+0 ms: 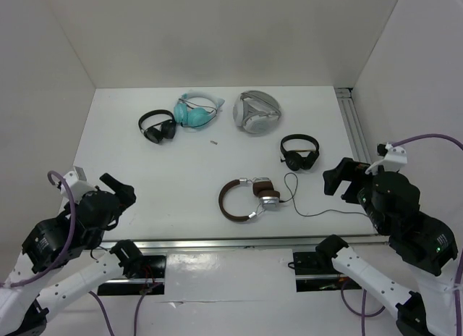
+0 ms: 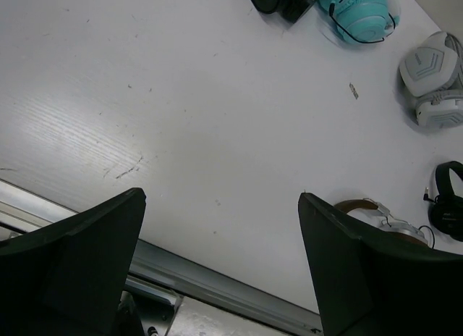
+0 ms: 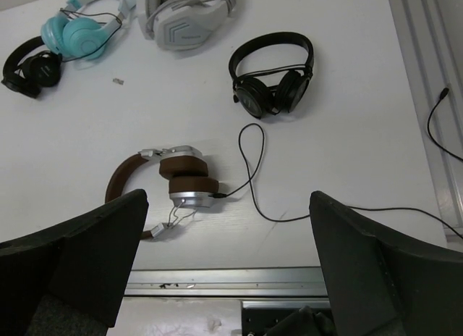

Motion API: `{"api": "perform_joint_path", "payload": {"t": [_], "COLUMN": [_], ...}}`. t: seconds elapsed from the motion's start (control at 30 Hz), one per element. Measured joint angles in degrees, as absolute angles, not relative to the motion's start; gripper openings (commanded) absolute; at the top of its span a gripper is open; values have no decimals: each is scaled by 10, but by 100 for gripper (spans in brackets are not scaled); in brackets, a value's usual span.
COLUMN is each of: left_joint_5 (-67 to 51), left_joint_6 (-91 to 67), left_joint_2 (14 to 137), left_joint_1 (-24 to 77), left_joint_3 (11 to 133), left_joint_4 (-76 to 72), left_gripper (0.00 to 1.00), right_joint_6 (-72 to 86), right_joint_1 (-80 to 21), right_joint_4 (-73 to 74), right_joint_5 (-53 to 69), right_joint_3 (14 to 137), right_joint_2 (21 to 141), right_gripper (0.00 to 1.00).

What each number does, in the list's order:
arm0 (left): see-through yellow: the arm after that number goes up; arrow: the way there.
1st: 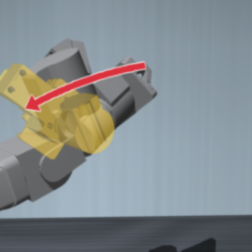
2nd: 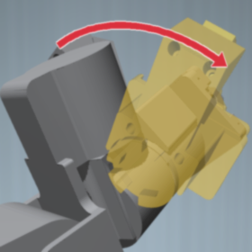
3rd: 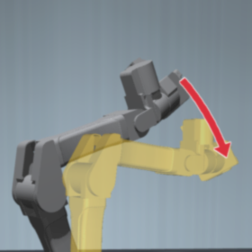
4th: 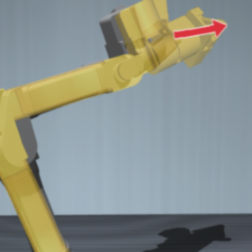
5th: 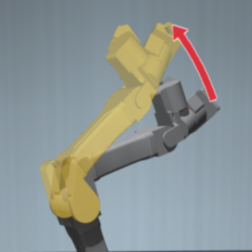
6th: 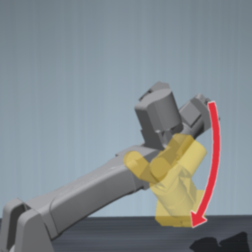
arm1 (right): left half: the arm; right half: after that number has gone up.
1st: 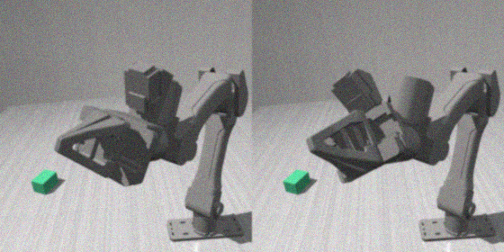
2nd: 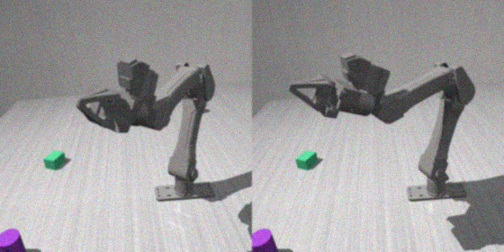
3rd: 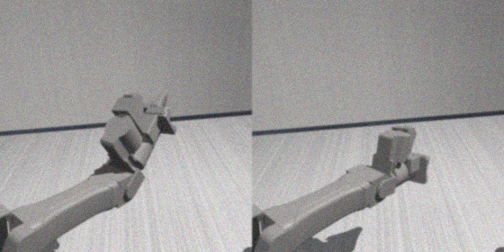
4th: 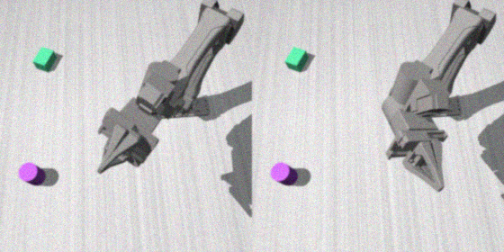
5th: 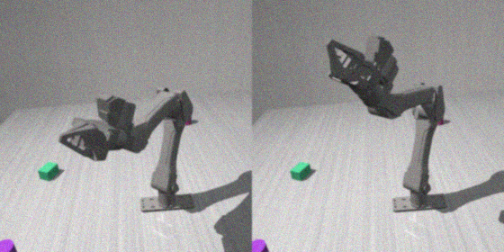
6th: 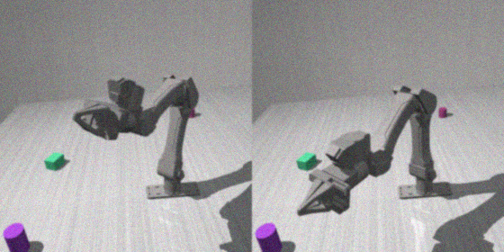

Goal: Wrap the headphones

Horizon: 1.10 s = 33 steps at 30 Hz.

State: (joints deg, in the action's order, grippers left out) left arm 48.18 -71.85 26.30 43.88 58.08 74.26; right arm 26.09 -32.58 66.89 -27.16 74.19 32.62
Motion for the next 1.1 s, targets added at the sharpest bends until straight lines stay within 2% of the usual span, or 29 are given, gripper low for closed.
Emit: {"api": "perform_joint_path", "payload": {"t": [0.2, 0.4, 0.57, 0.77, 0.97, 1.1], "left_joint_5": [481, 457, 402, 305, 285, 282], "left_joint_6": [-715, -639, -624, -614, -639, -680], "left_joint_2": [263, 290, 403, 497, 730, 834], "left_joint_1": [439, 439, 439, 465, 537, 562], "left_joint_3": [580, 569, 572, 490, 509, 539], "left_joint_4": [736, 679, 630, 479, 385, 364], "left_gripper": [100, 100, 100, 100, 100, 100], "right_joint_6": [261, 268, 272, 268, 256, 254], "right_joint_1": [-327, -336, -336, -336, -336, -336], "right_joint_4": [661, 637, 622, 592, 592, 591], "right_joint_5": [-257, -214, -190, -184, -182, -171], "right_joint_3": [726, 643, 614, 631, 654, 654], "right_joint_2": [318, 307, 322, 328, 352, 352], "right_gripper": [100, 100, 100, 100, 100, 100]}}
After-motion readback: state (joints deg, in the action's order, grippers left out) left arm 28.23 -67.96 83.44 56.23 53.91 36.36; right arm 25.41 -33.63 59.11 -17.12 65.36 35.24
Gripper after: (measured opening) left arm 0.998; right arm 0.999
